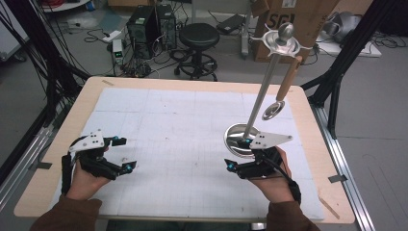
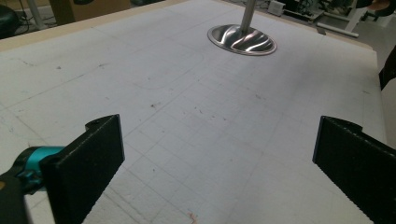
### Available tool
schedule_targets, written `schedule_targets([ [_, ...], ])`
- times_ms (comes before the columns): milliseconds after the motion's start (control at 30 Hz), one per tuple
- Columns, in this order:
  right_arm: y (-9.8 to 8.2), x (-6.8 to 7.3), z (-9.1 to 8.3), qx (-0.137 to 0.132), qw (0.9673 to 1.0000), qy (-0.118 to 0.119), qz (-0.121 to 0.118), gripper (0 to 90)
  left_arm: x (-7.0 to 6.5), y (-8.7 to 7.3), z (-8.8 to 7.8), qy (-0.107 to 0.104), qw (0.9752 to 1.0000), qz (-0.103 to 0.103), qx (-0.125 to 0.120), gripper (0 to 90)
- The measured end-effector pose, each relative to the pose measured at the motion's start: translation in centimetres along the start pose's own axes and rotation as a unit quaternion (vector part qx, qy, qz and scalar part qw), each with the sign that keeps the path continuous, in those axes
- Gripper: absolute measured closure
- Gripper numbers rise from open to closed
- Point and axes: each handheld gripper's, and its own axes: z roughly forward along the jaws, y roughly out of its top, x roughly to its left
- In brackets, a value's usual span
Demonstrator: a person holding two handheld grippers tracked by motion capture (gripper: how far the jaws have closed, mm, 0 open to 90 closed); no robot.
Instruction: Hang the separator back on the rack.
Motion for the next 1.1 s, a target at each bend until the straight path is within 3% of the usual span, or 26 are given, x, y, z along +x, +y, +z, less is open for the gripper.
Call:
schedule_targets([
  [367, -0.60, -0.50, 0.36, 0.006, 0.9998, -0.009, 0.015, 20.9, -0.39, -0.19, 0.10, -0.005, 0.9999, 0.005, 0.009, 2.6],
  [1100, -0.44, -0.38, 0.54, 0.008, 0.9999, -0.007, 0.014, 20.9, -0.38, -0.25, 0.12, -0.005, 0.9999, 0.007, 0.012, 2.6],
])
